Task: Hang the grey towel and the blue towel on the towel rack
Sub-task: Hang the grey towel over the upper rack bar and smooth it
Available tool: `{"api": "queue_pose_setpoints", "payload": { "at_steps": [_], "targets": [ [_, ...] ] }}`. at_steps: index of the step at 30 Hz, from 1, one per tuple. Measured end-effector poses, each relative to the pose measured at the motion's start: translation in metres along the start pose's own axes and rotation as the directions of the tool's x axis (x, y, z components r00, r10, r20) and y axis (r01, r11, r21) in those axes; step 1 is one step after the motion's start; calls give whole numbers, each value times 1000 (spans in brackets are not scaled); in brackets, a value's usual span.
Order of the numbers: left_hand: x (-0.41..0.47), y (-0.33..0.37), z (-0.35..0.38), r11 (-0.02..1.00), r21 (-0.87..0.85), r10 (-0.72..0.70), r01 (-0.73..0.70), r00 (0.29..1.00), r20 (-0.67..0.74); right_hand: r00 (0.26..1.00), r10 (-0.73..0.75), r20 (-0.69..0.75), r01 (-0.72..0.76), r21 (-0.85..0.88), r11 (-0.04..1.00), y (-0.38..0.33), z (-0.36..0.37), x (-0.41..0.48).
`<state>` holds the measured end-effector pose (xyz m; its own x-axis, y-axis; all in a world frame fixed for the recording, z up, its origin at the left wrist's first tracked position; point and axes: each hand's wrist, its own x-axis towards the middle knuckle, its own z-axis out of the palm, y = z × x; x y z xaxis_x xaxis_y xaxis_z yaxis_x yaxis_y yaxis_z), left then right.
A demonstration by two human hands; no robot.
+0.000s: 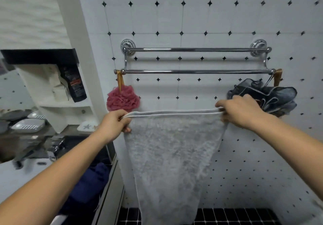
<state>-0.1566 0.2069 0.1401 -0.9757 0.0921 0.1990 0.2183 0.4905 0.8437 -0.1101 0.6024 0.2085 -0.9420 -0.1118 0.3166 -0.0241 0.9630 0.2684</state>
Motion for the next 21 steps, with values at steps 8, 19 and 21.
{"api": "queue_pose_setpoints", "payload": {
  "at_steps": [8,19,21],
  "targets": [
    [1,9,10,995,-74,-65,63,998,-20,993,115,-22,-116,-79,990,3,1,-13],
    [-5,24,18,1000,0,2,-2,999,42,981,192,-6,-191,60,980,21,-13,-12],
    [-8,24,18,997,56,39,-43,996,75,982,187,-2,-187,50,981,23,-14,-13]
  ]
}}
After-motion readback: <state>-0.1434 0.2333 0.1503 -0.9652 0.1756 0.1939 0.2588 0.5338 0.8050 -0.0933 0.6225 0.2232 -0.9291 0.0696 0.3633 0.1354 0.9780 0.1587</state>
